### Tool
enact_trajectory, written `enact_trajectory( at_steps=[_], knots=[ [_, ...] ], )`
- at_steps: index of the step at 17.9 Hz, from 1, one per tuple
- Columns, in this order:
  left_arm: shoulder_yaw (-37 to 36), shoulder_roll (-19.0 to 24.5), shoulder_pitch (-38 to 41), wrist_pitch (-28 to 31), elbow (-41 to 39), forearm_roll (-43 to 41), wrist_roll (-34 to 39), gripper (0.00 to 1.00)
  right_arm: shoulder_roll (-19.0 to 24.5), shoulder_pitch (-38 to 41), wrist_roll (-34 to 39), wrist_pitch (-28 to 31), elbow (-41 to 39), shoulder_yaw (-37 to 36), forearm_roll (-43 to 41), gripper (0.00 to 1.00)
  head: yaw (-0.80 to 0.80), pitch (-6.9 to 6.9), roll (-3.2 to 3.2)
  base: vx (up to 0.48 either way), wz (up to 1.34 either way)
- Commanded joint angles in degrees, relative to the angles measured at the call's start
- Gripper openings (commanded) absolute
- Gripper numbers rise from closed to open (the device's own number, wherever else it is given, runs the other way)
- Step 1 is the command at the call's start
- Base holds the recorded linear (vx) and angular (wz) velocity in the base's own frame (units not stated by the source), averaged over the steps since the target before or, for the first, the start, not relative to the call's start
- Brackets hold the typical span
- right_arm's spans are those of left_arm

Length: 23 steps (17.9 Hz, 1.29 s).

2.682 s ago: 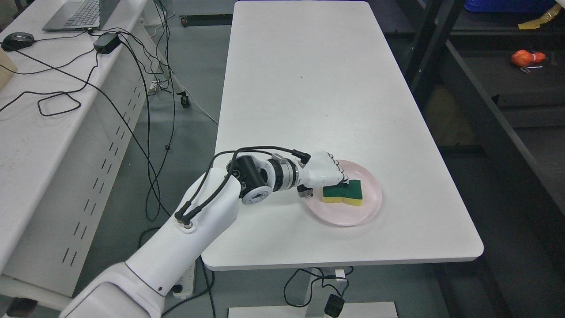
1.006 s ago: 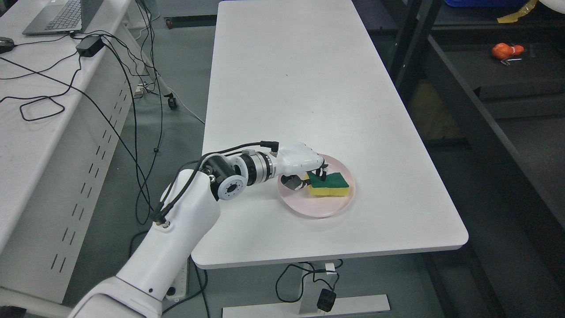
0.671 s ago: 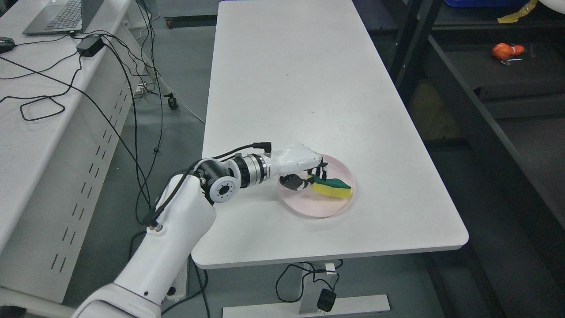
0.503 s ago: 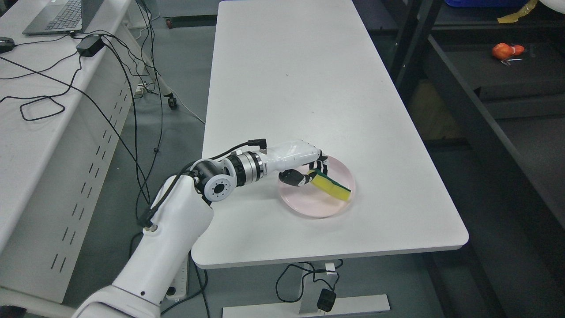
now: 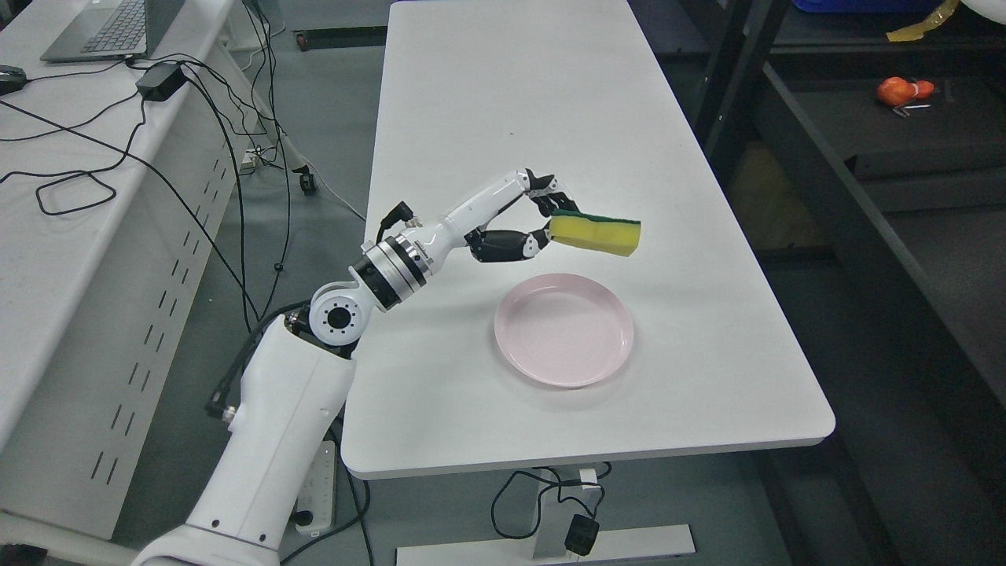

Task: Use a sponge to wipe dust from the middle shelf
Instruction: 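Lift the sponge off the plate with the left hand, then hold the sponge up in the left hand while turning toward the shelf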

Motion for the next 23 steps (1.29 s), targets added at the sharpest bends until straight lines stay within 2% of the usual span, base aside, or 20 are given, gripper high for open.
enact_trajectory(
  at_steps=[1, 5, 7, 13, 23],
  knots=[
    [8.96, 1.0, 3.88, 0.08, -6.48, 25.42, 2.38, 0.01, -1.0, 0.0, -0.05, 0.01, -1.0, -0.04, 0.0, 1.0, 0.0, 0.0, 0.0, 0.0, 0.0],
    [9.05, 1.0, 9.31, 0.08, -11.75, 36.6, 4.05, 0.01, -1.0, 0.0, -0.05, 0.01, -1.0, -0.04, 0.0, 1.0, 0.0, 0.0, 0.0, 0.0, 0.0],
    [8.61, 1.0, 11.87, 0.08, -14.3, 39.34, 4.05, 0.01, -1.0, 0.0, -0.05, 0.01, -1.0, -0.03, 0.0, 1.0, 0.0, 0.0, 0.0, -0.009, -0.01],
    [7.38, 1.0, 16.62, 0.08, -15.54, 39.53, 4.4, 0.01, -1.0, 0.0, -0.05, 0.01, -1.0, 0.05, 0.0, 1.0, 0.0, 0.0, 0.0, -0.053, -0.03],
    [3.17, 1.0, 17.07, 0.08, -15.63, 39.44, 6.16, 0.01, -1.0, 0.0, -0.05, 0.01, -1.0, -0.03, 0.0, 1.0, 0.0, 0.0, 0.0, -0.109, -0.27]
  ],
)
